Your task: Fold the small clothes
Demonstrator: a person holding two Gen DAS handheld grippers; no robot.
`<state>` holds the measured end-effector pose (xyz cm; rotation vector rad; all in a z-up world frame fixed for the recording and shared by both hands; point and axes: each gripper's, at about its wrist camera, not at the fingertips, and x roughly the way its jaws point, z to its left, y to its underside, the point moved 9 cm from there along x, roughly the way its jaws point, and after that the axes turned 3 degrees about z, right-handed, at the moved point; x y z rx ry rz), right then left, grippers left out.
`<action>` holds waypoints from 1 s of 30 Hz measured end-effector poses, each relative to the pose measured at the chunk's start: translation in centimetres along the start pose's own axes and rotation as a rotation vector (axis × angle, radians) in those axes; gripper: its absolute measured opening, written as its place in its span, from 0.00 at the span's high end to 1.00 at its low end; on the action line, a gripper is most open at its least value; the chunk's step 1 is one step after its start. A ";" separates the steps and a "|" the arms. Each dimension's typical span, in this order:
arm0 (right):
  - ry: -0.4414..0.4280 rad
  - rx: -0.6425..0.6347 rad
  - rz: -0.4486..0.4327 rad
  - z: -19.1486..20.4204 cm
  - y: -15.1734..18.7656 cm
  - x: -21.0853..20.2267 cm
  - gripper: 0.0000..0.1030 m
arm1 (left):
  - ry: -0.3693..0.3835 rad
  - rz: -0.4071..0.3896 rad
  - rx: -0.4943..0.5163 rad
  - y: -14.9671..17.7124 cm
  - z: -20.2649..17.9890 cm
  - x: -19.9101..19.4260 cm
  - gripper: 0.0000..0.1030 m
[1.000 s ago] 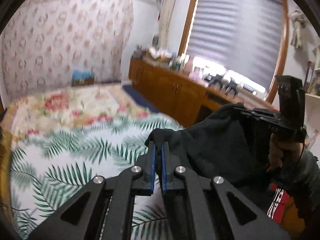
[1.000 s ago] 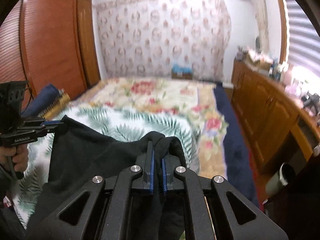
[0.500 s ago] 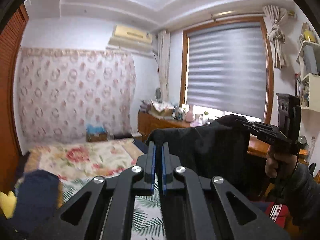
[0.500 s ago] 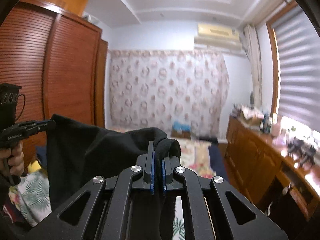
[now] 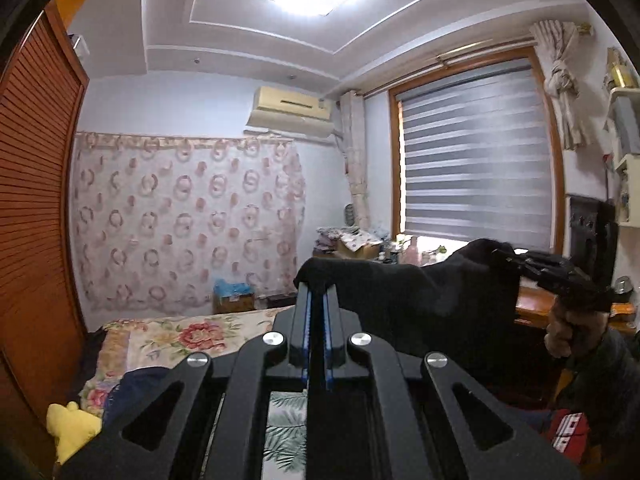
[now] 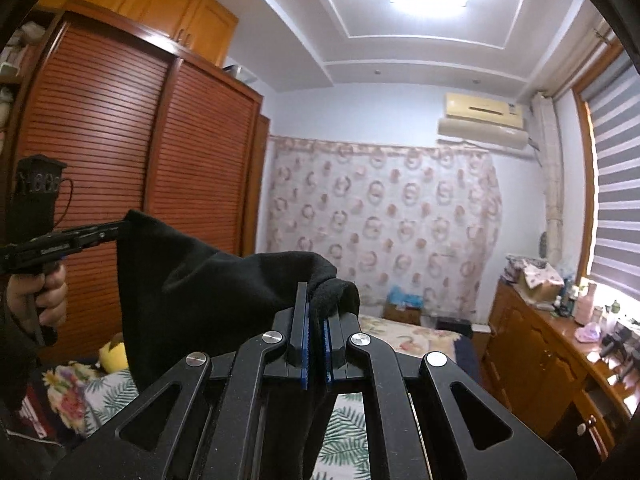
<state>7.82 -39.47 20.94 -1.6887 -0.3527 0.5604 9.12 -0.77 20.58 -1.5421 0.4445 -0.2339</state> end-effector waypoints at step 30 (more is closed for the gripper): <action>0.028 0.065 0.738 -0.5 29.7 22.3 0.40 | -0.058 0.664 -0.154 31.6 4.6 15.4 0.79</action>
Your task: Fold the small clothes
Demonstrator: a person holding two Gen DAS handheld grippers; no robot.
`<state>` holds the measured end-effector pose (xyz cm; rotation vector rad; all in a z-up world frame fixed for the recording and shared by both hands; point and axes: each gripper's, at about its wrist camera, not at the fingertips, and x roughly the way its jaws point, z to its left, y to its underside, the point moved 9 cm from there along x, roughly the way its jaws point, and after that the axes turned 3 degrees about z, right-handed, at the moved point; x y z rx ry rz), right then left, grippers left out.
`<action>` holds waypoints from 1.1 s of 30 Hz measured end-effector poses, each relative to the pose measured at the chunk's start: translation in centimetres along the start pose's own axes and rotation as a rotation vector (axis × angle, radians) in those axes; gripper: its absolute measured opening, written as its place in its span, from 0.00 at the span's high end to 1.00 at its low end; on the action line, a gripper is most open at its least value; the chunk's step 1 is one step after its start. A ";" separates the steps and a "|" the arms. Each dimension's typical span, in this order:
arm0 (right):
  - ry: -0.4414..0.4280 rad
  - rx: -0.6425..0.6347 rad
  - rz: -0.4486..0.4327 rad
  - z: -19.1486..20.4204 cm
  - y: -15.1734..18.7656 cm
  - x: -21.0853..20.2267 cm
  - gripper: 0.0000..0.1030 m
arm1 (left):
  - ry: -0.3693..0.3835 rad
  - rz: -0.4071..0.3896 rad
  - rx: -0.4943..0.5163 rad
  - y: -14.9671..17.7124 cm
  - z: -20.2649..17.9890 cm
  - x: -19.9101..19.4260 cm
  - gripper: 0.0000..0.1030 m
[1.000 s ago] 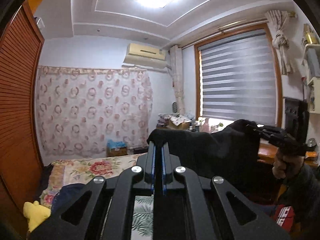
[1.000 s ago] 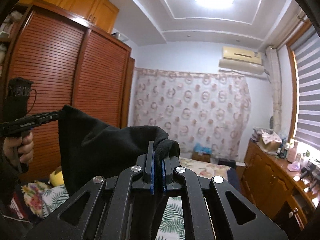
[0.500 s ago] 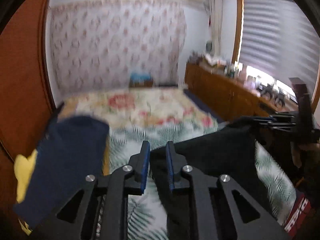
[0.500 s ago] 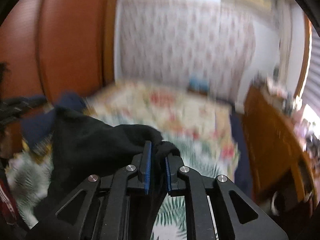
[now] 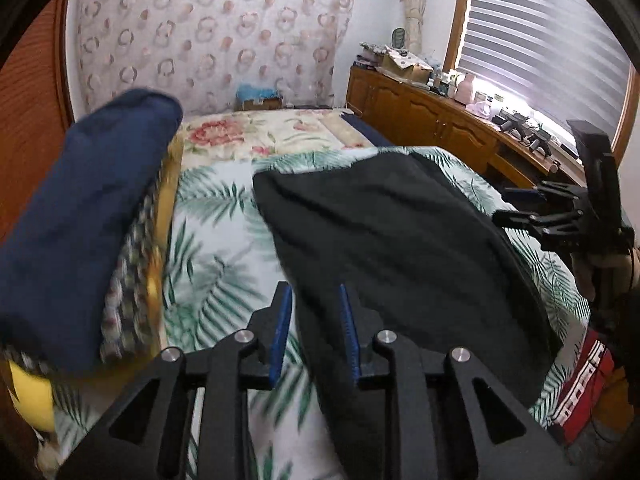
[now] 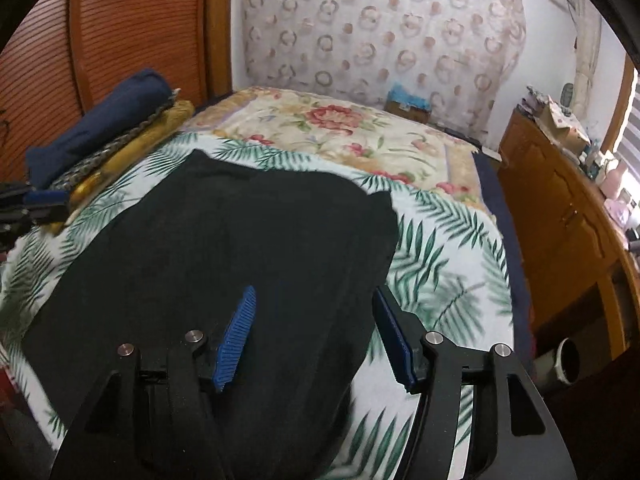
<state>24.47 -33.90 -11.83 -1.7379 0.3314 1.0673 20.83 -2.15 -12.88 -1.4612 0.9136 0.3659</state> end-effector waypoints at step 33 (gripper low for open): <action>-0.095 0.143 0.058 3.6 12.0 -3.0 0.36 | 0.021 0.104 -0.006 9.5 -2.6 -1.7 0.79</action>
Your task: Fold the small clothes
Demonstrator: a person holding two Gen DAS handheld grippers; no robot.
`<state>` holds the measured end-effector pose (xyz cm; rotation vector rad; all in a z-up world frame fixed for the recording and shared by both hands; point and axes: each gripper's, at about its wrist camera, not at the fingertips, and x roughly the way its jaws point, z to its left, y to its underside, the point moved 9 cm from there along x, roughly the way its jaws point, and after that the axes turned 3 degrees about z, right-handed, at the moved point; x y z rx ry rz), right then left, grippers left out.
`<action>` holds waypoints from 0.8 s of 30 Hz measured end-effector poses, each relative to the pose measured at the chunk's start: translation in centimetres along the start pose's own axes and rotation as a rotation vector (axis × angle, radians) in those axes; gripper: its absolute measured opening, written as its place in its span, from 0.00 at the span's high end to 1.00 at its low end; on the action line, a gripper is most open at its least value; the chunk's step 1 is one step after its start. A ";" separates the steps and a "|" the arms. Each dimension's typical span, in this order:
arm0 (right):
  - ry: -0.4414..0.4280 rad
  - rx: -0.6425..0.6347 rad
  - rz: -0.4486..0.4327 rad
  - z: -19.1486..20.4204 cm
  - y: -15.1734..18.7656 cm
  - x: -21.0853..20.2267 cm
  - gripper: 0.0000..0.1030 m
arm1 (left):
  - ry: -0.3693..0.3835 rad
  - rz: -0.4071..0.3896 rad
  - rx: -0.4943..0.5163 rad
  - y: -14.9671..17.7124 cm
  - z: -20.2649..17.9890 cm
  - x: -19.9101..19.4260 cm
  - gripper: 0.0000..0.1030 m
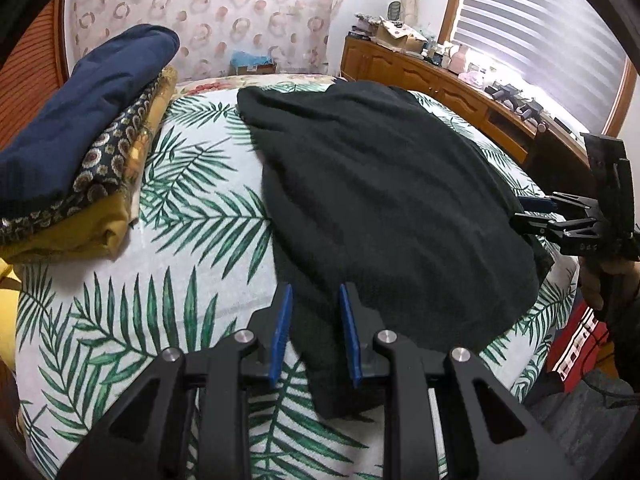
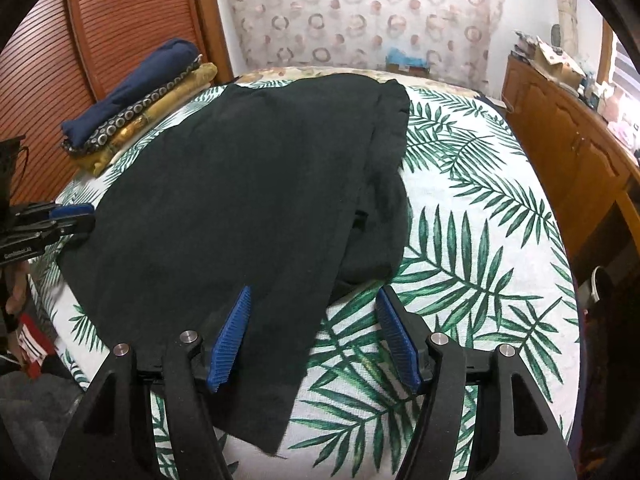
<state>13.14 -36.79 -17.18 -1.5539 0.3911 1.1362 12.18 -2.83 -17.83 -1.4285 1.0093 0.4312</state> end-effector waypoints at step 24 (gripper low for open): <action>-0.036 -0.057 -0.022 2.6 -0.1 0.3 0.69 | 0.070 -0.015 0.000 1.5 -1.3 -0.9 0.98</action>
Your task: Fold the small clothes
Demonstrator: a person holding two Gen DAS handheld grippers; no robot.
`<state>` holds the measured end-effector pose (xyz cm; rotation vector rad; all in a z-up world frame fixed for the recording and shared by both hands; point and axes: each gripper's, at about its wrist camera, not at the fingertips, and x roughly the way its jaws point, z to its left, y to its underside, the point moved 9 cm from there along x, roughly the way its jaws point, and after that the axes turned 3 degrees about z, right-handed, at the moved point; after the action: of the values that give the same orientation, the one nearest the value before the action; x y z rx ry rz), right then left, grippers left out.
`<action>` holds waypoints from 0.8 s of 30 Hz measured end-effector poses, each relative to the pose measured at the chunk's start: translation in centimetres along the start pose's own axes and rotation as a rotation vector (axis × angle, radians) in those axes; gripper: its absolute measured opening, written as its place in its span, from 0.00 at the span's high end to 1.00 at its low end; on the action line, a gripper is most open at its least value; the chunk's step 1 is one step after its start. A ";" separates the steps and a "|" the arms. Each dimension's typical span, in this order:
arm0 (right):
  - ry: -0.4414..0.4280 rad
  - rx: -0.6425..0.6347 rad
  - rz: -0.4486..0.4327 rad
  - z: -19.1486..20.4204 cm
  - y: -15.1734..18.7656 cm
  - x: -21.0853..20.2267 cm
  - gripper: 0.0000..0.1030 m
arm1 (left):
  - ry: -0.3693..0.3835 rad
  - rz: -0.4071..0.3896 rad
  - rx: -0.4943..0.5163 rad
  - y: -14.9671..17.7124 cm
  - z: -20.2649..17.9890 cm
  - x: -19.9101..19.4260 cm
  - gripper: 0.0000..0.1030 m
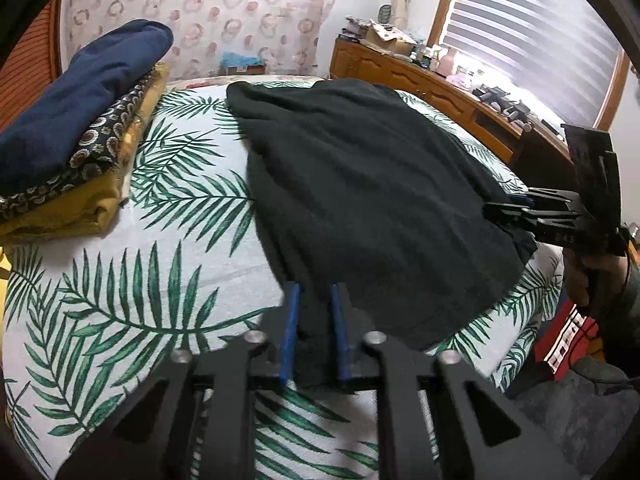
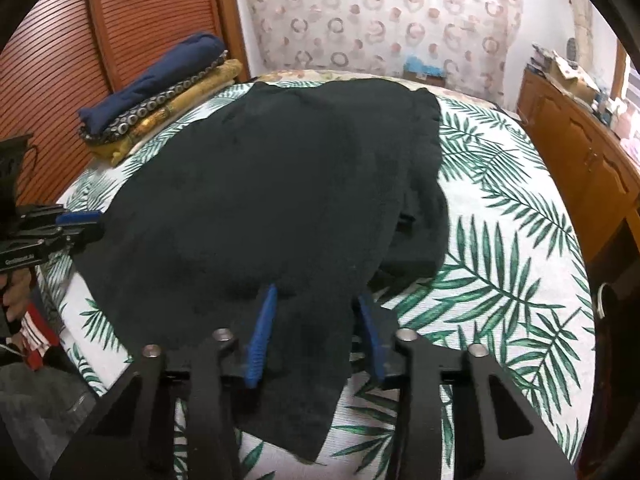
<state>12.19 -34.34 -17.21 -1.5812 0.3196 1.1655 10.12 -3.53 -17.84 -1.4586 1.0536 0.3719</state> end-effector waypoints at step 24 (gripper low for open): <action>-0.040 0.078 -0.205 -5.9 -18.1 -2.9 0.97 | 0.001 -0.312 -0.066 -24.3 2.4 -1.8 1.00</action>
<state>26.68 -33.71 -4.57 -1.4832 0.1705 1.0125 28.64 -4.36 -1.92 -1.6523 0.8031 0.1834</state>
